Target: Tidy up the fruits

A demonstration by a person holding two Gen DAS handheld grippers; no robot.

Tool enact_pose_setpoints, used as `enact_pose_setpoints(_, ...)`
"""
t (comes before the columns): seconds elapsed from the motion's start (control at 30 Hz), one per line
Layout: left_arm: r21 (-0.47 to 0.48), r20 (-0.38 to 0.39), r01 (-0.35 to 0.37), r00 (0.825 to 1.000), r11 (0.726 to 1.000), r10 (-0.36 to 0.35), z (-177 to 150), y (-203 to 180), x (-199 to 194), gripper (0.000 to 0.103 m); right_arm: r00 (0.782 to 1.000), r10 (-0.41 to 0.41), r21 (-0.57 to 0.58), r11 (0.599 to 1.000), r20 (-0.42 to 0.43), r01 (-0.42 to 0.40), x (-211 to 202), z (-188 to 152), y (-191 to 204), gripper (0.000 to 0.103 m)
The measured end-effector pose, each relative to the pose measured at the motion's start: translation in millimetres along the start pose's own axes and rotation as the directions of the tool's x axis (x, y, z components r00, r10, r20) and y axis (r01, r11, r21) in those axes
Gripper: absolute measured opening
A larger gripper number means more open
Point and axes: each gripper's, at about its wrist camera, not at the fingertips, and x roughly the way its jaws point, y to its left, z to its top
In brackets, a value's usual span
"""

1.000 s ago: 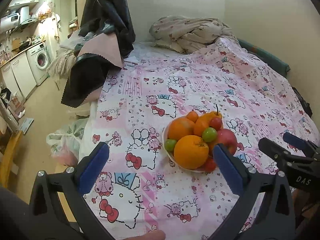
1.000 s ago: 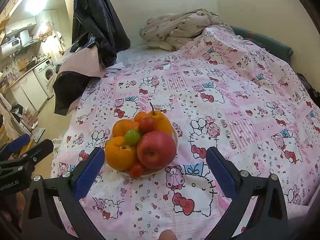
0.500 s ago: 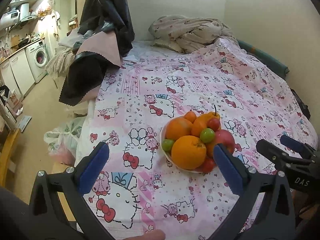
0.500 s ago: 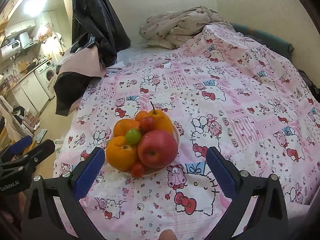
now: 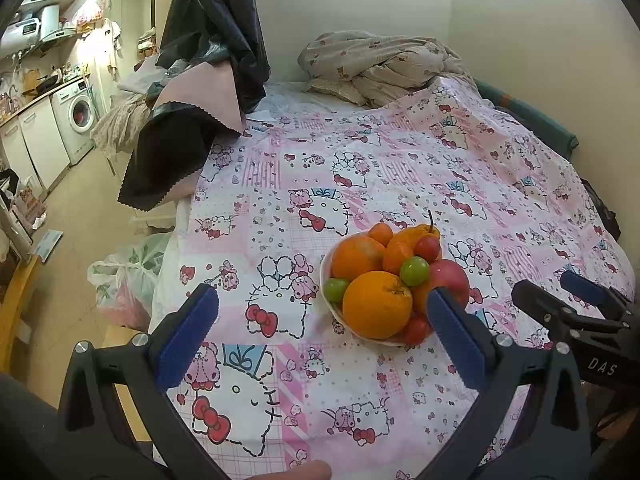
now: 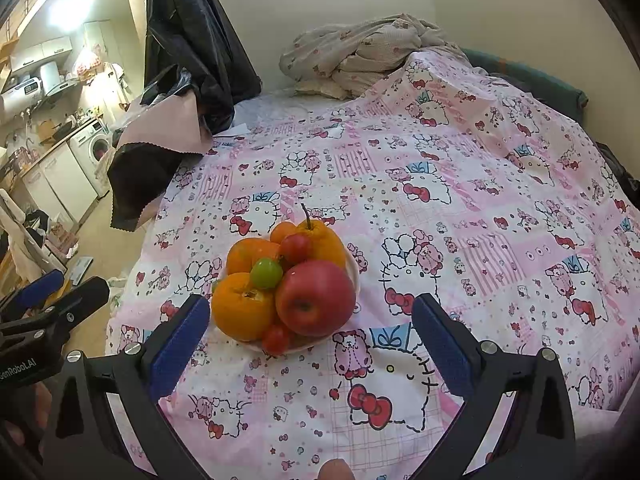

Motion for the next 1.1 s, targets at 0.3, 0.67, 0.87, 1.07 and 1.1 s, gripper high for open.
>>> enact_pose_setpoints(0.3, -0.002, -0.001, 0.001, 1.0, 1.0, -0.001, -0.3, -0.5, 0.2, 0.103, 1.0, 0.0, -0.002, 1.0, 0.001, 0.0, 0.0, 0.0, 0.3, 0.103)
enact_pose_setpoints(0.67, -0.007, -0.006, 0.003, 1.0, 1.0, -0.003, -0.2, 1.4, 0.6, 0.103, 1.0, 0.001, -0.003, 1.0, -0.005, -0.001, 0.6, 1.9, 2.9, 0.103)
enact_pose_setpoints(0.87, -0.009, -0.008, -0.002, 1.0, 1.0, 0.002, -0.3, 2.1, 1.8, 0.103, 1.0, 0.0, -0.011, 1.0, -0.003, 0.0, 2.0, 1.2, 3.9, 0.103)
enact_pose_setpoints(1.07, -0.007, -0.013, 0.004, 1.0, 1.0, -0.004, -0.9, 2.9, 2.2, 0.103, 1.0, 0.001, -0.021, 1.0, 0.0, -0.001, 2.8, -0.5, 5.1, 0.103)
enact_pose_setpoints(1.1, -0.006, -0.01, 0.005, 1.0, 1.0, -0.005, -1.0, 3.0, 1.4, 0.103, 1.0, 0.002, -0.02, 1.0, 0.001, -0.002, 2.7, -0.5, 4.9, 0.103)
